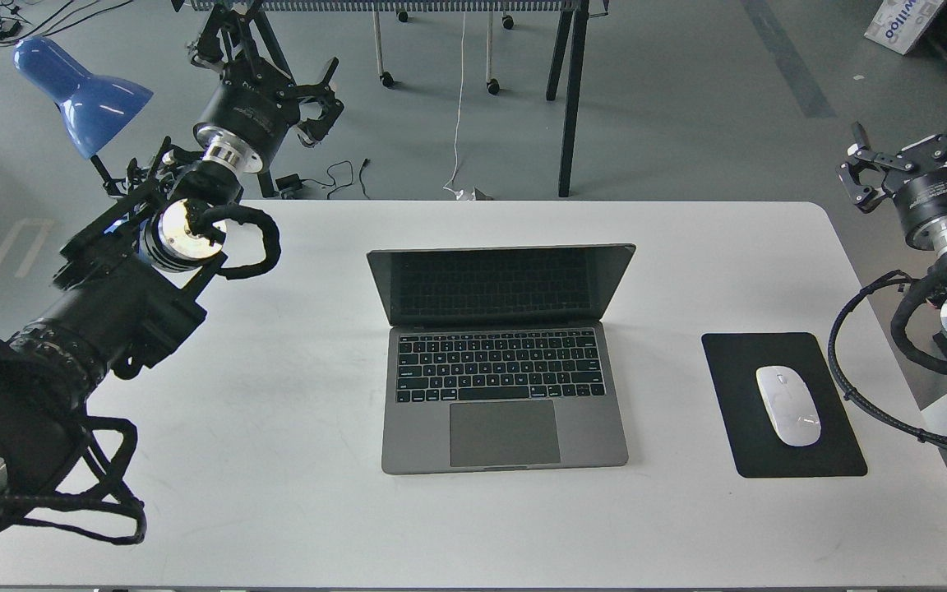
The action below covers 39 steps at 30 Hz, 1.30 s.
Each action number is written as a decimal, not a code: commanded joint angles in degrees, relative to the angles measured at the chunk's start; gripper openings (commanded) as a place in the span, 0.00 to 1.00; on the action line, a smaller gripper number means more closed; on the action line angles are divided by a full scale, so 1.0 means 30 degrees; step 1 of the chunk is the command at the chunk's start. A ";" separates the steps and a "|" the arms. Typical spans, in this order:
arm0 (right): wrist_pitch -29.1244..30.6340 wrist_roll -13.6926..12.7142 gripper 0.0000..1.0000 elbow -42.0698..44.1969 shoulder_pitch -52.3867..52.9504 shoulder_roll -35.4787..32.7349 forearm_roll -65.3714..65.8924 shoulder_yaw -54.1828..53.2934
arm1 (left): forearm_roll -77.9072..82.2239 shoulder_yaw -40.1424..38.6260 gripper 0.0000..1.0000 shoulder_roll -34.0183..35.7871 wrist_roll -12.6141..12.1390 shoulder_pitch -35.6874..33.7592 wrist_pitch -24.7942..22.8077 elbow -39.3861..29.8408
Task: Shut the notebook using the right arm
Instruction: 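Raise the right gripper up from its rest pose beside the mouse pad, then reach the right gripper over the laptop screen's top edge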
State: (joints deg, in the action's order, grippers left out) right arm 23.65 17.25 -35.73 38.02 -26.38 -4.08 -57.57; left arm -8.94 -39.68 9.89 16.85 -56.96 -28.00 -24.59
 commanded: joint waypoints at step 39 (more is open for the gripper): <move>-0.1642 -0.1061 1.00 -0.1303 0.9738 0.4251 0.9122 1.8044 | 0.0022 -0.0046 1.00 0.0014 0.0155 0.0059 0.0000 0.0022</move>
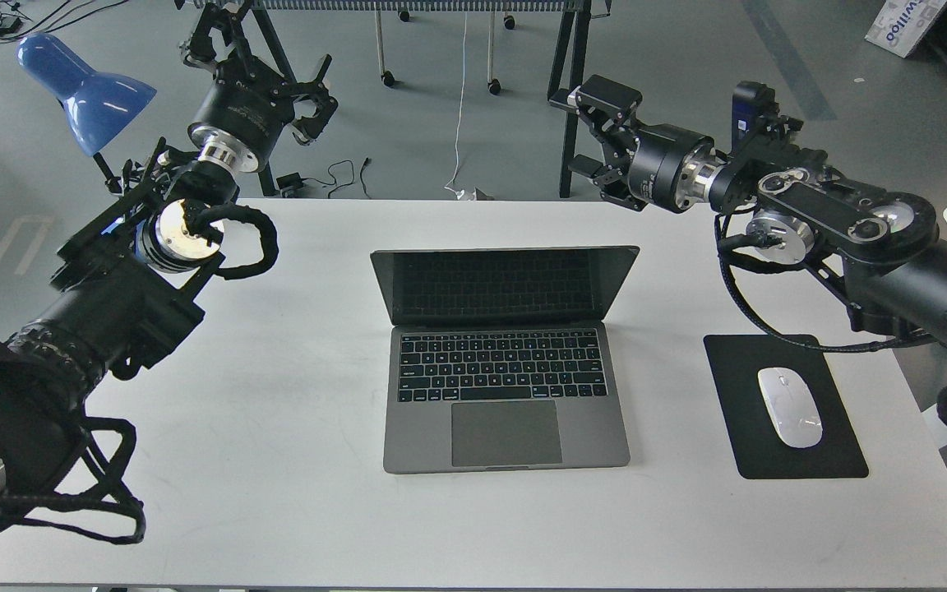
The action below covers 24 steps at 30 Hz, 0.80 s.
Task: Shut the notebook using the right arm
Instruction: 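Reach the right gripper over the laptop screen's top edge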
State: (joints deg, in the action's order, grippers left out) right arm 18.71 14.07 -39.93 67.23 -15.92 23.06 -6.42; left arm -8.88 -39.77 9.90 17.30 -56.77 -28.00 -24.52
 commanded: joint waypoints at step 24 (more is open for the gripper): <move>0.0238 -0.0062 1.00 -0.3800 -0.1462 -0.1225 0.0106 0.2698 | 0.0000 0.0015 1.00 0.0011 0.0003 0.0057 0.0000 0.0000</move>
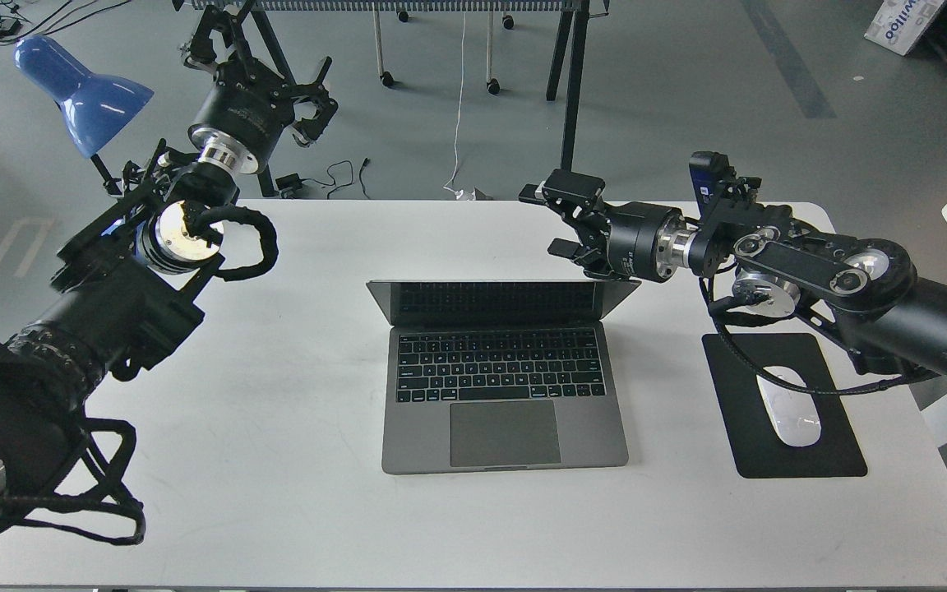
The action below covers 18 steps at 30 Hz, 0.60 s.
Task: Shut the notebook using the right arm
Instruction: 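Reach the right gripper over the laptop screen's top edge, then push the laptop screen down toward the keyboard with the right gripper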
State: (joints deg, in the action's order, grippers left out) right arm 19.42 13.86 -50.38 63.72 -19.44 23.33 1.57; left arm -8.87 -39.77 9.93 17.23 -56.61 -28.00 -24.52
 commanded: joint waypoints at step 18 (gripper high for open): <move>-0.0146 0.0214 1.00 -0.0549 -0.3309 0.0241 0.0808 -0.0258 | -0.0002 0.0102 1.00 -0.0001 0.0000 0.0002 0.0000 0.0000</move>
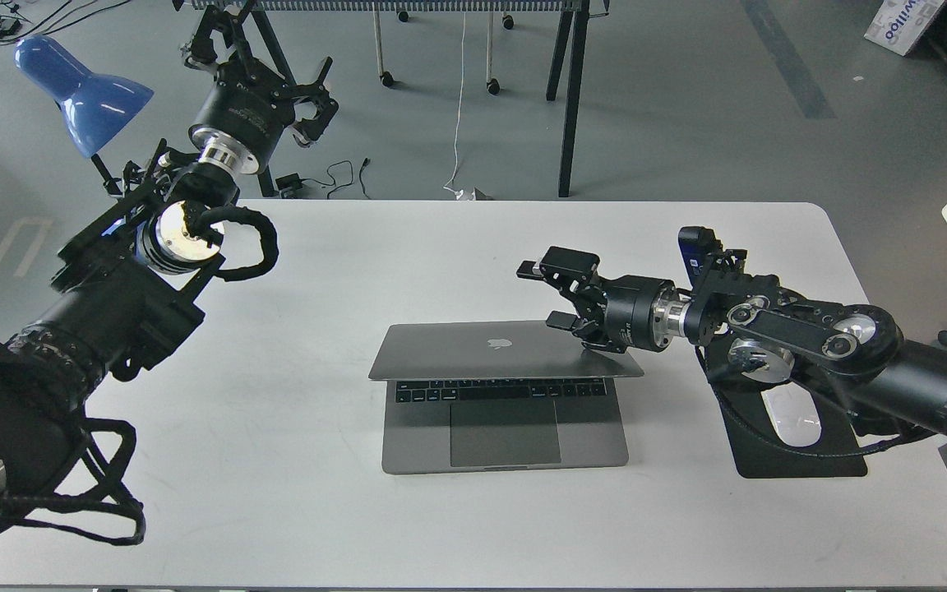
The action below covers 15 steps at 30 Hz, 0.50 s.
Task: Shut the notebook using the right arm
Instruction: 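Push the laptop screen down toward the keyboard with the right gripper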
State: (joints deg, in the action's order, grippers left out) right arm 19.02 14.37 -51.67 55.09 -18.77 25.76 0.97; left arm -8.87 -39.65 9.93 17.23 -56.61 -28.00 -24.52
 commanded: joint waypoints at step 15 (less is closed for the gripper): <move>-0.0071 0.0072 1.00 -0.0765 -0.2659 -0.0014 0.2225 -0.0031 | -0.0001 0.0062 1.00 -0.0028 -0.0001 0.0001 0.0000 0.0000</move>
State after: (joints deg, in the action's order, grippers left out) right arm 18.82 14.60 -53.91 47.83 -18.72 31.72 0.88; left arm -8.88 -39.46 9.85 17.23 -56.61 -28.00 -24.53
